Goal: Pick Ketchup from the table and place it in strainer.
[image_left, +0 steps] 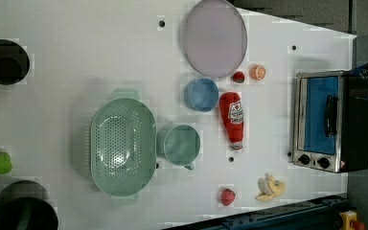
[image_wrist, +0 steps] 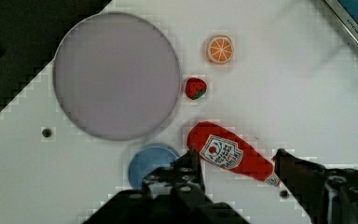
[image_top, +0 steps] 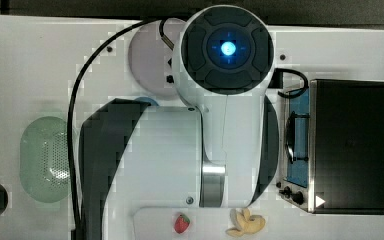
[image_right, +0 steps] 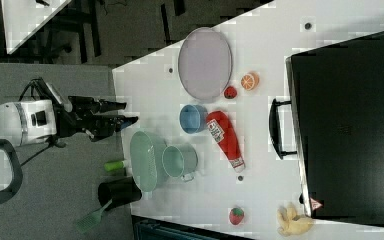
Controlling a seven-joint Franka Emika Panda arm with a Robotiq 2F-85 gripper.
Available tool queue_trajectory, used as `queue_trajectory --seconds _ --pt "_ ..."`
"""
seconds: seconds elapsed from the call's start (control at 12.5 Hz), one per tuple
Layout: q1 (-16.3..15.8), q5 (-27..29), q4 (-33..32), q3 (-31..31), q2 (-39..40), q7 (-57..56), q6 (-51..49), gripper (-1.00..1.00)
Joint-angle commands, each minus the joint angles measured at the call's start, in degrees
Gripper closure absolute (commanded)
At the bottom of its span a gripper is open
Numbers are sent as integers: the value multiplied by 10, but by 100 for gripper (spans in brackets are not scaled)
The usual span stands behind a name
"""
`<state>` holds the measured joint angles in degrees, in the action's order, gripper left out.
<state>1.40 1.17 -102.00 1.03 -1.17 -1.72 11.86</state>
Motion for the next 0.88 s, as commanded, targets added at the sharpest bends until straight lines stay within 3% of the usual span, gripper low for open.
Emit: queue_trajectory --seconds 0.08,0.24,0.48,0.88 --pt "62 6 -51 23 -124 12 -116 -59" --pt "60 6 -65 25 -120 11 -109 -100" --pt "60 6 -97 36 -102 -34 -70 -100" --pt "59 6 -170 57 -57 -260 34 -100"
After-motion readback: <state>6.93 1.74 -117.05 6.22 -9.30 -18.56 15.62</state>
